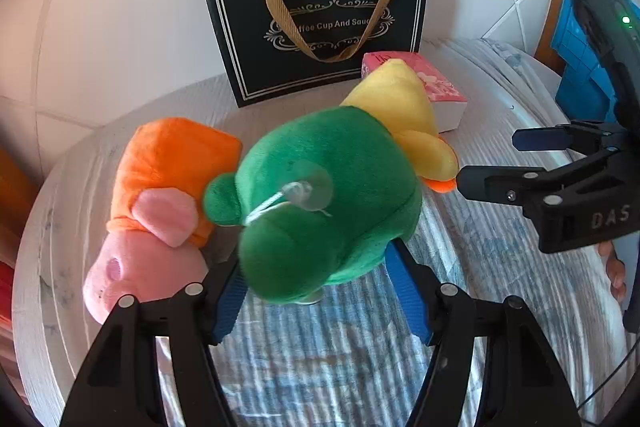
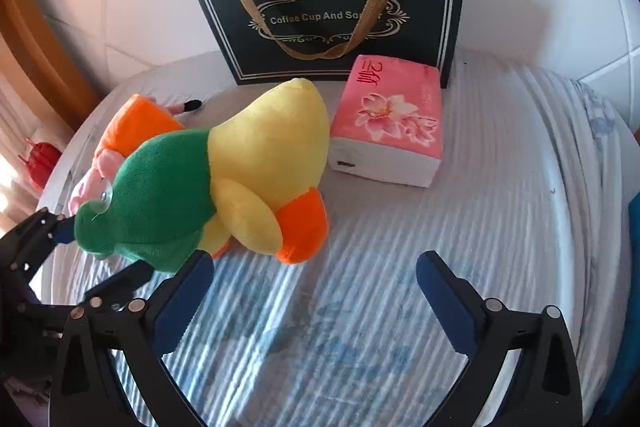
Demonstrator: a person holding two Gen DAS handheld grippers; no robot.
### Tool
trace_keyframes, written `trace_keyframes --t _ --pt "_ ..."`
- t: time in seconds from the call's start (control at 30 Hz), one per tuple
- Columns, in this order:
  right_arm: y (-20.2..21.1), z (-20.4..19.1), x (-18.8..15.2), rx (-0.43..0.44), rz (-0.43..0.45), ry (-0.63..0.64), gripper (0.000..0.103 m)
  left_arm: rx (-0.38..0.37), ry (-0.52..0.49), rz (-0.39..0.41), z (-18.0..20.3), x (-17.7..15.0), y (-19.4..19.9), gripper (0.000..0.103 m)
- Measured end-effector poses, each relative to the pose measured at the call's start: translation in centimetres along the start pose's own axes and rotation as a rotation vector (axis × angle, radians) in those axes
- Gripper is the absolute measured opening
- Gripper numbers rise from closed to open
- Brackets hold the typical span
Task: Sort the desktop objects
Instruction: 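Lower both grippers onto the green frog plush with the yellow duck, then grasp the frog plush with the left gripper while the right grips the duck's orange beak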
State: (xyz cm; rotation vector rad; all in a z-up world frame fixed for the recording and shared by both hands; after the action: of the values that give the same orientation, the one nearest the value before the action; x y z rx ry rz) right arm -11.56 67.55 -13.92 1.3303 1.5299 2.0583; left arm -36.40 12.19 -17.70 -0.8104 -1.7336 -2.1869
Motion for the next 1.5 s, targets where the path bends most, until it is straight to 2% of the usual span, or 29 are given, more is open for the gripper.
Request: trace_keyframes --t 0.07,0.17,0.27,0.33,0.4,0.43,0.47,0.6,0.67,0.7,0.73,0.77,0.8,0.9,1.03,1.17,1.3,1.33,1.37,1.5 --pt "-0.5 0.3 0.5 0.009 0.001 0.005 0.103 0.006 0.024 -0.017 0.3 -0.1 -1.0 0.066" --pt "-1.1 0.3 1.3 0.017 0.001 0.018 0.103 0.035 0.049 0.017 0.4 0.4 -1.6 0.073" --pt "-2.1 0.3 2.5 0.037 0.012 0.038 0.103 0.034 0.082 0.007 -0.2 1.1 -2.8 0.080" --pt "-2.5 0.3 3.2 0.037 0.019 0.051 0.102 0.002 0.110 0.002 -0.8 1.8 -3.7 0.089" --pt "-3.2 0.3 4.1 0.040 0.021 0.057 0.081 -0.035 0.144 -0.006 -1.4 2.5 -4.2 0.089" --pt "-3.6 0.2 4.5 0.040 0.017 0.068 0.063 -0.047 0.150 0.001 -1.4 2.7 -4.4 0.089" --pt "-4.0 0.2 4.8 0.040 0.014 0.077 0.060 -0.052 0.143 0.014 -1.2 2.9 -4.4 0.089" --pt "-5.5 0.0 6.3 0.030 0.025 0.126 0.061 -0.015 0.120 0.048 -0.7 3.1 -5.1 0.089" --pt "-5.8 0.1 7.0 0.038 0.050 0.145 0.059 -0.009 0.138 0.059 -0.8 3.2 -5.3 0.082" --pt "-5.7 0.2 7.1 0.046 0.052 0.152 0.053 -0.013 0.153 0.067 -1.0 3.3 -5.3 0.075" --pt "-5.8 0.2 7.2 0.065 0.049 0.155 0.030 -0.018 0.157 0.076 -1.1 3.3 -5.0 0.070" --pt "-5.9 0.2 7.2 0.055 0.039 0.158 0.025 -0.015 0.155 0.086 -1.2 3.3 -4.8 0.068" --pt "-5.9 0.3 7.1 0.030 0.030 0.167 0.025 -0.014 0.149 0.090 -1.3 3.1 -4.4 0.066" --pt "-4.6 -0.5 6.2 0.073 0.041 0.174 0.025 0.004 0.123 0.106 -1.8 2.3 -3.2 0.065" --pt "-2.7 -1.5 5.1 0.105 0.063 0.189 0.039 0.014 0.138 0.091 -3.6 0.8 -2.1 0.065" --pt "-3.4 -2.9 5.2 0.113 0.042 0.255 0.041 0.028 0.110 0.088 -4.4 0.0 -2.0 0.065" --pt "-4.8 -3.9 6.2 0.117 0.057 0.316 0.039 0.029 0.099 0.092 -4.8 -0.3 -2.0 0.066" --pt "-5.1 -4.1 6.3 0.122 0.055 0.320 0.027 0.032 0.094 0.090 -4.8 -0.4 -2.1 0.065" --pt "-5.0 -4.1 6.2 0.141 0.052 0.314 0.027 0.042 0.087 0.095 -4.9 -0.5 -2.1 0.065" --pt "-3.2 -4.7 5.2 0.115 0.075 0.325 0.026 0.048 0.093 0.139 -4.6 -0.5 0.1 0.063"
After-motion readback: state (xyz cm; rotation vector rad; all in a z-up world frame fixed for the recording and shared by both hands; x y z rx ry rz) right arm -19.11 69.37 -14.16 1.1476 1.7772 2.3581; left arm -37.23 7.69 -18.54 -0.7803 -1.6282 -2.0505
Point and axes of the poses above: each gripper's, at about its wrist camera, not at the fingertips, and y roughly against the way its jaws point, z to its right, x to its top, the point moved 5 cm from there along -y, roughly the way its jaws point, and after that the axes turned 15 degrees about y, right-handed, at the moved point
